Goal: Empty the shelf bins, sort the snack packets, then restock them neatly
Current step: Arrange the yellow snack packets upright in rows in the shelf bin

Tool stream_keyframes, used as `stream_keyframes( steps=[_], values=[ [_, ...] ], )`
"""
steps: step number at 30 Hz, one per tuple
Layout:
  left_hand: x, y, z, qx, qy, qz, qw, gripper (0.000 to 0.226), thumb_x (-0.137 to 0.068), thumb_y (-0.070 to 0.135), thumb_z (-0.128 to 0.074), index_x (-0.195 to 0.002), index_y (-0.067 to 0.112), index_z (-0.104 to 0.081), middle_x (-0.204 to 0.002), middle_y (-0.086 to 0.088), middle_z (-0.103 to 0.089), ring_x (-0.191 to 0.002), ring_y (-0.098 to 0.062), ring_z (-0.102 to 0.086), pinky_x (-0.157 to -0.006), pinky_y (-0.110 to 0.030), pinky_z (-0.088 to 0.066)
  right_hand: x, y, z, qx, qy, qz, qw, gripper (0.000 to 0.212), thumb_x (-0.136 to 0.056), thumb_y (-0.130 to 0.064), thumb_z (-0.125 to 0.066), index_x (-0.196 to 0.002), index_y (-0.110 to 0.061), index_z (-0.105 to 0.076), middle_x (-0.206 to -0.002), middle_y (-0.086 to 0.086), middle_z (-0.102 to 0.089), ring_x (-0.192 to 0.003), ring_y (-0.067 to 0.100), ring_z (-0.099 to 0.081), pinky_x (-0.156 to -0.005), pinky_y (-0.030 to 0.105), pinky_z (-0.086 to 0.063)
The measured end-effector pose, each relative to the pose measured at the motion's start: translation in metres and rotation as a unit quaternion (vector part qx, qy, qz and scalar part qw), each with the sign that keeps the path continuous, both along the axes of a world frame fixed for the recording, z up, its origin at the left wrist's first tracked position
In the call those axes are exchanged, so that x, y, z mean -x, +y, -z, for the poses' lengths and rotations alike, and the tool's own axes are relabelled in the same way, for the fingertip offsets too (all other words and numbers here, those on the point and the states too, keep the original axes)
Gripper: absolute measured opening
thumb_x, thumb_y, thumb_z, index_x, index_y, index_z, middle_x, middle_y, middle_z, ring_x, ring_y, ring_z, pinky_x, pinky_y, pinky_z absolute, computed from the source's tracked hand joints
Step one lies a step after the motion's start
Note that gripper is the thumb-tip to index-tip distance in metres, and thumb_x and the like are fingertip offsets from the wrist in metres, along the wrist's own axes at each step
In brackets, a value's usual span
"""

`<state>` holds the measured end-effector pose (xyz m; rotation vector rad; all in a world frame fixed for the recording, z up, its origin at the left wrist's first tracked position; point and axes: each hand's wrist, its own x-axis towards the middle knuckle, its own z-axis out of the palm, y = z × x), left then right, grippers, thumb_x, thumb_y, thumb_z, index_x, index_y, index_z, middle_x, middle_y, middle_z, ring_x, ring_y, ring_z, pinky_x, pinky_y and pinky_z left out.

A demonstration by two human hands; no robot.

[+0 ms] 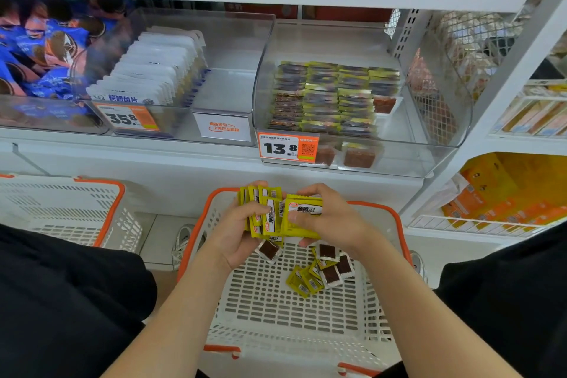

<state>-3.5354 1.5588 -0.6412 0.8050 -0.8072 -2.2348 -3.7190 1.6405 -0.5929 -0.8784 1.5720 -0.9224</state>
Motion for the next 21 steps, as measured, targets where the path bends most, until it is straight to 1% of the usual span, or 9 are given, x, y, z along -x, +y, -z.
stream_keyframes(
  steps=[3,5,7,9,10,12,14,17,21],
  values=[
    [0.005,0.002,0.001,-0.019,-0.015,-0.013,1.000,0.036,-0.083,0.000,-0.069,-0.111,0.023,-0.066,-0.128,-0.025,-0.064,-0.104,-0.038,-0.069,-0.079,-0.045,-0.061,-0.002,-0.001,0.000,-0.002,-0.097,-0.012,0.995,0.032,-0.099,-0.005,-0.068,-0.129,-0.015,-0.059,-0.122,0.010,-0.069,-0.094,0.027,-0.078,-0.078,0.044,-0.065],
    [0.007,0.003,0.000,-0.041,-0.028,-0.040,0.998,0.031,-0.090,0.010,-0.068,-0.119,0.021,-0.066,-0.127,-0.021,-0.067,-0.097,-0.033,-0.071,-0.074,-0.041,-0.061,-0.002,-0.004,0.000,0.024,-0.136,0.027,0.990,0.031,-0.098,-0.002,-0.068,-0.127,-0.013,-0.064,-0.121,0.012,-0.071,-0.097,0.029,-0.077,-0.078,0.046,-0.065],
    [0.009,0.003,0.001,-0.056,-0.033,-0.068,0.996,0.043,-0.092,0.019,-0.069,-0.134,0.025,-0.063,-0.128,-0.018,-0.070,-0.097,-0.031,-0.073,-0.078,-0.043,-0.061,-0.003,-0.007,0.004,0.045,-0.149,0.099,0.983,0.026,-0.096,-0.003,-0.071,-0.120,-0.014,-0.068,-0.118,0.012,-0.072,-0.097,0.028,-0.077,-0.076,0.046,-0.065],
    [0.011,0.004,0.000,-0.065,-0.024,-0.081,0.994,0.048,-0.092,0.024,-0.070,-0.139,0.028,-0.061,-0.128,-0.018,-0.070,-0.096,-0.031,-0.073,-0.084,-0.046,-0.058,-0.001,-0.008,0.008,0.052,-0.131,0.148,0.979,0.025,-0.095,-0.005,-0.074,-0.115,-0.017,-0.067,-0.113,0.009,-0.073,-0.093,0.024,-0.077,-0.072,0.042,-0.065],
    [0.011,0.004,0.000,-0.069,-0.022,-0.082,0.994,0.049,-0.092,0.025,-0.071,-0.140,0.028,-0.060,-0.128,-0.019,-0.070,-0.096,-0.032,-0.073,-0.084,-0.048,-0.057,0.000,-0.008,0.009,0.051,-0.104,0.147,0.982,0.027,-0.094,-0.006,-0.076,-0.116,-0.019,-0.066,-0.112,0.007,-0.073,-0.092,0.022,-0.077,-0.071,0.040,-0.065],
    [0.011,0.004,-0.002,-0.069,-0.032,-0.071,0.995,0.050,-0.092,0.025,-0.071,-0.141,0.026,-0.060,-0.126,-0.018,-0.070,-0.096,-0.033,-0.071,-0.081,-0.048,-0.057,0.005,-0.010,0.013,0.044,-0.036,0.111,0.992,0.037,-0.091,-0.009,-0.080,-0.121,-0.023,-0.063,-0.112,0.003,-0.073,-0.093,0.019,-0.075,-0.074,0.038,-0.066],
    [0.010,0.005,-0.004,-0.071,-0.039,-0.039,0.996,0.044,-0.094,0.023,-0.069,-0.137,0.024,-0.062,-0.126,-0.017,-0.071,-0.097,-0.034,-0.071,-0.082,-0.049,-0.058,0.009,-0.012,0.015,0.046,0.002,0.063,0.997,0.042,-0.088,-0.011,-0.083,-0.123,-0.027,-0.064,-0.112,0.000,-0.075,-0.094,0.016,-0.075,-0.082,0.035,-0.064],
    [0.009,0.007,-0.008,-0.088,-0.029,0.014,0.996,0.036,-0.095,0.025,-0.068,-0.130,0.021,-0.065,-0.129,-0.017,-0.071,-0.104,-0.034,-0.073,-0.091,-0.054,-0.060,0.013,-0.016,0.017,0.053,0.029,0.021,0.998,0.035,-0.089,-0.010,-0.082,-0.118,-0.025,-0.069,-0.108,-0.001,-0.076,-0.099,0.015,-0.074,-0.087,0.033,-0.062],
    [0.008,0.011,-0.011,-0.073,-0.043,0.075,0.994,0.048,-0.099,0.035,-0.062,-0.139,0.008,-0.063,-0.135,-0.023,-0.067,-0.111,-0.036,-0.071,-0.094,-0.056,-0.060,0.018,-0.015,0.020,0.056,0.039,0.021,0.997,0.024,-0.092,-0.012,-0.079,-0.108,-0.030,-0.074,-0.105,-0.003,-0.077,-0.097,0.016,-0.074,-0.087,0.034,-0.062]
  ],
)
